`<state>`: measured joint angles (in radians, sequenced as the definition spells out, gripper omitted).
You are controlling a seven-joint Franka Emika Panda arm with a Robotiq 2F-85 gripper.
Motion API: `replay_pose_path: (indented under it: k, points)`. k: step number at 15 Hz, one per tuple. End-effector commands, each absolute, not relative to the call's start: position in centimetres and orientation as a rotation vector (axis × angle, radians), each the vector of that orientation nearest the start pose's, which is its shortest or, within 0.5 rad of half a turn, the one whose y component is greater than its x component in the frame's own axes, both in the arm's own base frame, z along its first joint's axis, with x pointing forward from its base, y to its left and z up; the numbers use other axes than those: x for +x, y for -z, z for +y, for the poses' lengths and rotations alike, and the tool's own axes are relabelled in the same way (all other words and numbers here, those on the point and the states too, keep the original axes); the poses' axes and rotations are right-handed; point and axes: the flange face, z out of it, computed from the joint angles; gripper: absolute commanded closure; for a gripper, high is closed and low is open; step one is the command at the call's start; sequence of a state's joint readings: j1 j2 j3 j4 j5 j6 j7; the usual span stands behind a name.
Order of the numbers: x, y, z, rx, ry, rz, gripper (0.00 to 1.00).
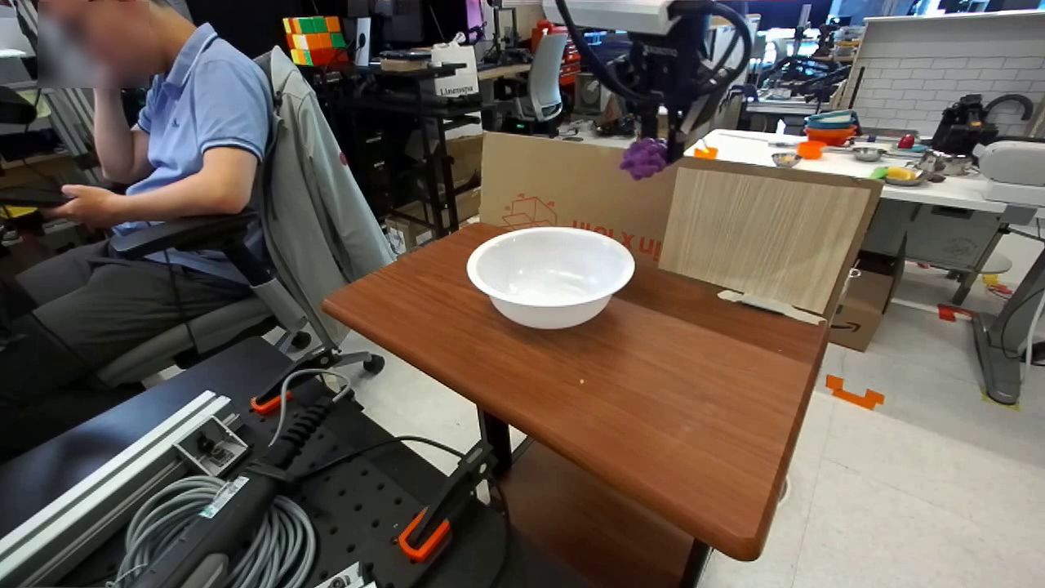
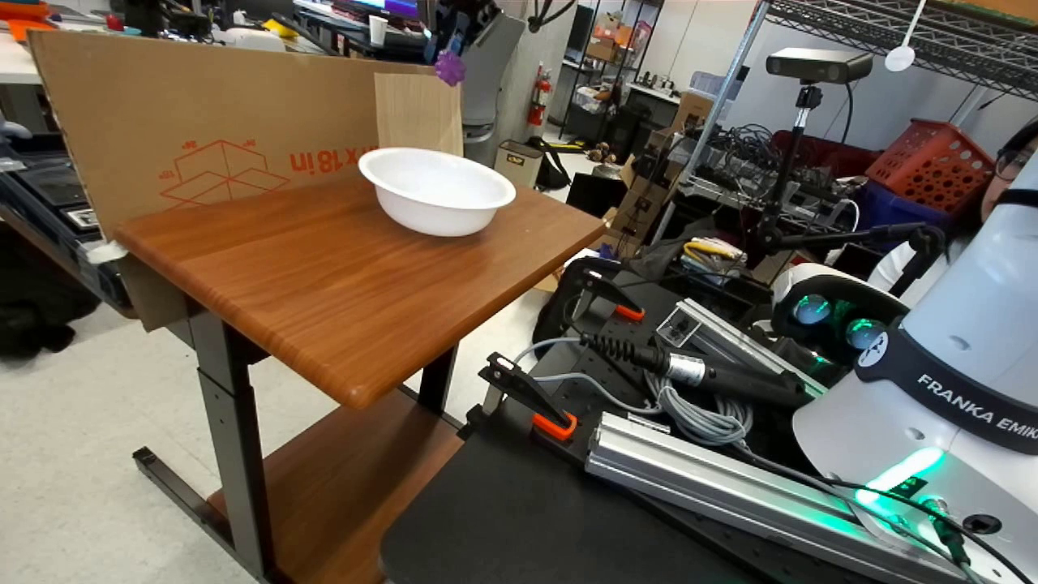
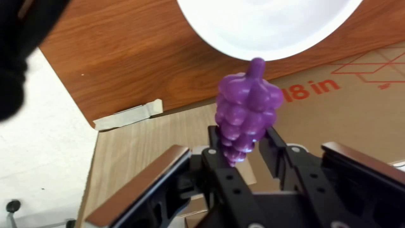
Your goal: Put the purple object in the bowl
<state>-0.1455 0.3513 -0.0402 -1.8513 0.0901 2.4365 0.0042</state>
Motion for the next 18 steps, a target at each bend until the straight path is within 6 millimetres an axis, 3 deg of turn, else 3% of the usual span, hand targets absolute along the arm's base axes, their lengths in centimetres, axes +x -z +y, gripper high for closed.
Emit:
replay_pose_path:
  k: [1, 5, 11, 12, 13, 14, 18]
  points:
    - [61.3, -35.2, -6.9, -3.062, 0.359, 0.226, 0.90]
    - [60.1, -30.8, -4.0, -3.100, 0.239, 0.164, 0.90]
    - [58.0, -25.6, -3.8, -3.164, 0.078, 0.141, 0.90]
    - [57.7, -25.2, -3.9, -3.170, 0.057, 0.133, 0.77]
    - [57.5, -25.0, -4.0, -3.175, 0.043, 0.128, 0.40]
    - [57.4, -25.3, -4.0, -3.170, 0.046, 0.124, 0.38]
    - [56.8, -28.1, -3.8, -3.137, 0.099, 0.111, 0.11]
